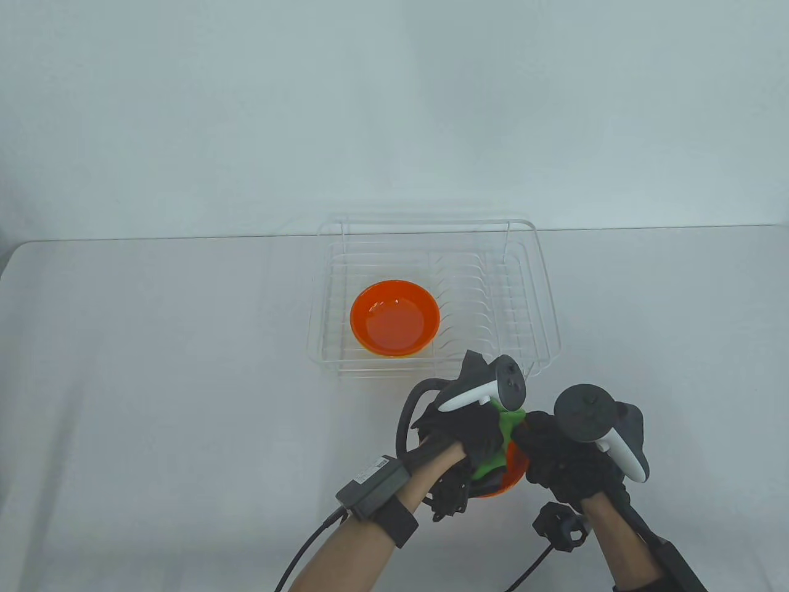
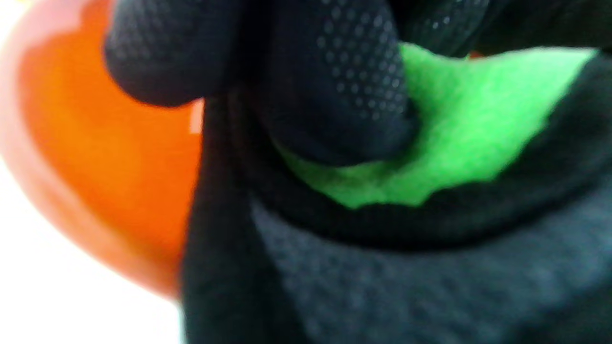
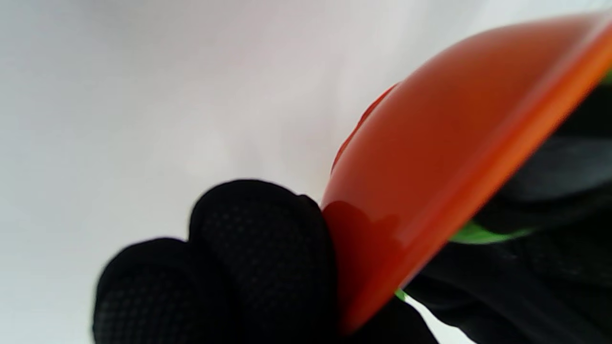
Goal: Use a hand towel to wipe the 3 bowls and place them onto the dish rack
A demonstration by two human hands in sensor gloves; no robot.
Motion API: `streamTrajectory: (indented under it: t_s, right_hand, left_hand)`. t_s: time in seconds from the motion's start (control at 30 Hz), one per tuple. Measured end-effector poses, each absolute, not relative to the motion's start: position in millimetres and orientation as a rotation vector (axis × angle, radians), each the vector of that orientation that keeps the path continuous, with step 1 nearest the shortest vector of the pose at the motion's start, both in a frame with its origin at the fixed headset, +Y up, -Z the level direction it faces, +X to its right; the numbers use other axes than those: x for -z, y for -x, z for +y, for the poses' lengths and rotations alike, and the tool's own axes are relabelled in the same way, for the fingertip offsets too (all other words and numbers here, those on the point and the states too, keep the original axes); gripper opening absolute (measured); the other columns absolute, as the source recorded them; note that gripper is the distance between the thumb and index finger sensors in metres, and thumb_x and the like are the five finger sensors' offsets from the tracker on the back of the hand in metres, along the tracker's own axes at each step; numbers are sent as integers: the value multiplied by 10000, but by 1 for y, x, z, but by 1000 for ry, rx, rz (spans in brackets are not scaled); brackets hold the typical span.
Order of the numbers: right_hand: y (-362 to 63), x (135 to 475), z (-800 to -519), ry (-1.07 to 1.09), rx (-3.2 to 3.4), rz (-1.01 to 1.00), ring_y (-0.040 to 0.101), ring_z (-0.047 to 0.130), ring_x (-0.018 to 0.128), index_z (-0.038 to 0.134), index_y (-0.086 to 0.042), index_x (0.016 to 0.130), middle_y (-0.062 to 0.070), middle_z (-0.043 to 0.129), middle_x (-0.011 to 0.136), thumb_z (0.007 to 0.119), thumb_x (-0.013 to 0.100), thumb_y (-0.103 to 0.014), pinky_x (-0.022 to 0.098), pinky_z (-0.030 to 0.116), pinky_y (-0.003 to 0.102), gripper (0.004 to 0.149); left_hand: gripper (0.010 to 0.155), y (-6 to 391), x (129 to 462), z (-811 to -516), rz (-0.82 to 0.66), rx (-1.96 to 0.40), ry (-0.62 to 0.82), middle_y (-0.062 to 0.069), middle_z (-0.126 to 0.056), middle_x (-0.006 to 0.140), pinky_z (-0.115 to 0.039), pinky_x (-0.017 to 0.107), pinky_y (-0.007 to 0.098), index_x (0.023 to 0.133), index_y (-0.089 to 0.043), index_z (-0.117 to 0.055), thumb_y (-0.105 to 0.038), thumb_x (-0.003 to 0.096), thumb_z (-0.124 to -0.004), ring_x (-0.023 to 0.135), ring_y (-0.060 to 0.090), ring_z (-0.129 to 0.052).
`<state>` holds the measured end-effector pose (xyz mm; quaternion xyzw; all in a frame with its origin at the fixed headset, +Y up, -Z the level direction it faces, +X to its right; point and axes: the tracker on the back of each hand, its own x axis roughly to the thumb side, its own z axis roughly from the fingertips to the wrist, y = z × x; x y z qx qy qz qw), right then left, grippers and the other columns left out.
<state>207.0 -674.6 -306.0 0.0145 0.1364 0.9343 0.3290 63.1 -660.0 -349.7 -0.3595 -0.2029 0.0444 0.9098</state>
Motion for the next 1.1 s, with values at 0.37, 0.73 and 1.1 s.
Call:
streamTrajectory:
  t_s: [0.37,0.73,1.1]
  right_hand:
    - [-206,305,-672,-61,-2443,369,155,1030,301,743,85,867,148,1005,494,750,542,-297,286,883,367,502]
    - [-202,303,-672,-69,-2452,364,142,1030,298,732,97,866,142,1001,491,737,546,-295,283,890,358,506]
    - [-211,306,-673,-27,-2411,359,158,1037,308,734,92,875,160,1004,499,747,543,-286,288,896,366,503]
  left_hand:
    - [488,-59,339,-656,-359,269,681,76,-964,573,-893,264,291,878,-36,-772,-378,531,-779,222,57,-1027]
    - [495,-63,344,-660,-341,36,559,80,-959,591,-897,270,288,881,-17,-745,-367,532,-757,242,58,-1039]
    - [488,-66,339,-662,-452,192,820,81,-965,569,-887,281,305,871,-23,-771,-366,524,-794,223,69,-1023]
